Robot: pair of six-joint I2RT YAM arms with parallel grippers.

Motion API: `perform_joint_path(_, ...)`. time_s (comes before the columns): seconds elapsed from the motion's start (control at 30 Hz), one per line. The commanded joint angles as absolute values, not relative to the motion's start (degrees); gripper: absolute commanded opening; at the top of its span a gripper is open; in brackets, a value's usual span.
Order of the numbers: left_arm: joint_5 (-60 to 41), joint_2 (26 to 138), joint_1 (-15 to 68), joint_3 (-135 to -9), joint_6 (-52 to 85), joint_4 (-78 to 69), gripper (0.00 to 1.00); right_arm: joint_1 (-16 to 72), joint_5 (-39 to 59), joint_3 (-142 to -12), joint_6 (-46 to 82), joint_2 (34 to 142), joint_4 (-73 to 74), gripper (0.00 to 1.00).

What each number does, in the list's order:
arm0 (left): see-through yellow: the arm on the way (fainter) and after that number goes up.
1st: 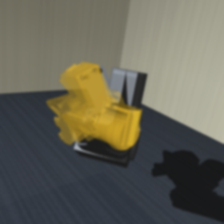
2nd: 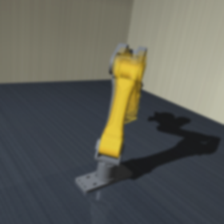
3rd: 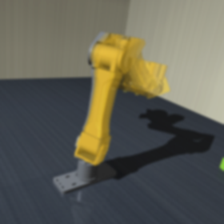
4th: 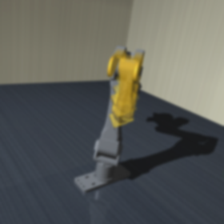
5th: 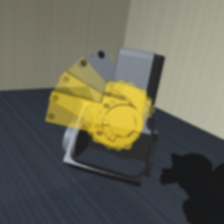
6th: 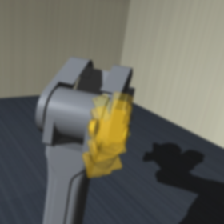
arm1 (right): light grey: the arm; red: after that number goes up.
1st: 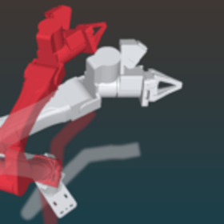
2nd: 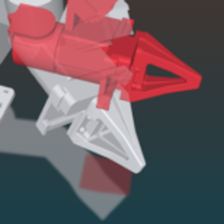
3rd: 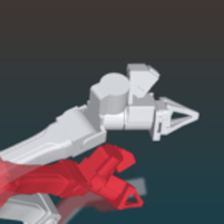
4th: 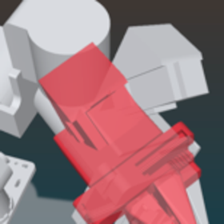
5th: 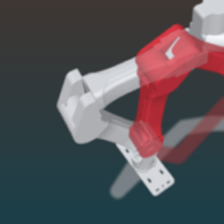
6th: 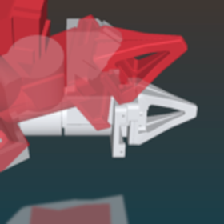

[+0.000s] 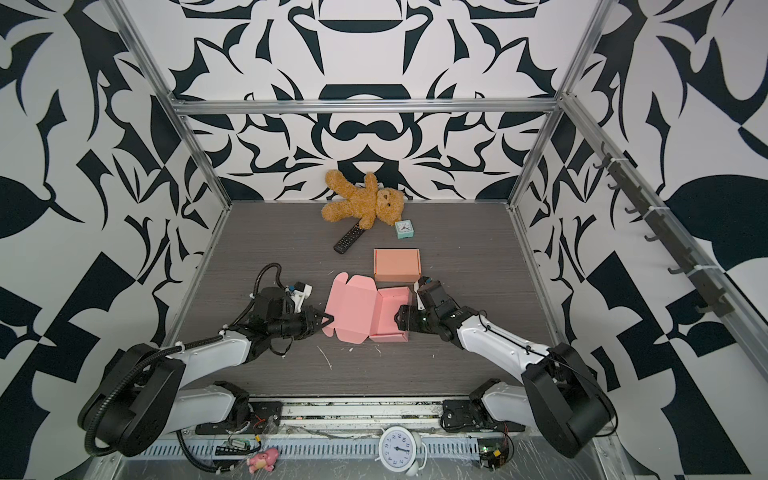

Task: Fold the paper box

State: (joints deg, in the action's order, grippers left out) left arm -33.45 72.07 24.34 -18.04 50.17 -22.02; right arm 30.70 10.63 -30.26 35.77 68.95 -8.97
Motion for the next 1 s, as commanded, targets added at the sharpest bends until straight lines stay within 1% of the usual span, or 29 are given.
perform_joint_path(0.0,-33.80,70.50,24.09,-20.24,48.50,-19.48,0.10,30.49,8.43,-31.20,34.46,64.81,-13.54,0.82)
perform_joint_path(0.1,-33.96,69.81,24.12,-21.59,47.02,-16.89,0.10,30.50,8.40,-31.26,33.95,61.72,-15.32,0.84)
perform_joint_path(0.23,-34.70,68.84,24.08,-24.89,42.37,-9.96,0.10,30.37,6.52,-32.96,33.84,59.47,-19.24,0.83)
perform_joint_path(0.33,-34.84,67.82,24.09,-28.06,37.35,-1.93,0.10,30.38,3.52,-35.30,32.61,59.38,-22.53,0.82)
perform_joint_path(0.47,-33.83,65.62,24.10,-31.33,31.04,7.09,0.10,30.41,2.73,-39.43,29.24,61.00,-23.75,0.80)
perform_joint_path(0.57,-33.47,64.51,24.11,-33.95,27.18,12.88,0.10,30.66,5.87,-40.40,26.84,60.90,-18.05,0.77)
perform_joint_path(0.67,-33.33,64.28,24.09,-36.09,23.91,16.95,0.11,30.98,6.95,-39.51,25.28,60.50,-10.54,0.78)
perform_joint_path(0.8,-32.49,65.11,24.12,-38.39,21.44,21.35,0.10,31.71,9.29,-41.21,19.44,63.60,-4.66,0.78)
perform_joint_path(0.97,-32.12,65.08,24.08,-39.77,20.88,22.80,0.11,31.73,15.21,-40.82,12.59,68.00,7.14,0.80)
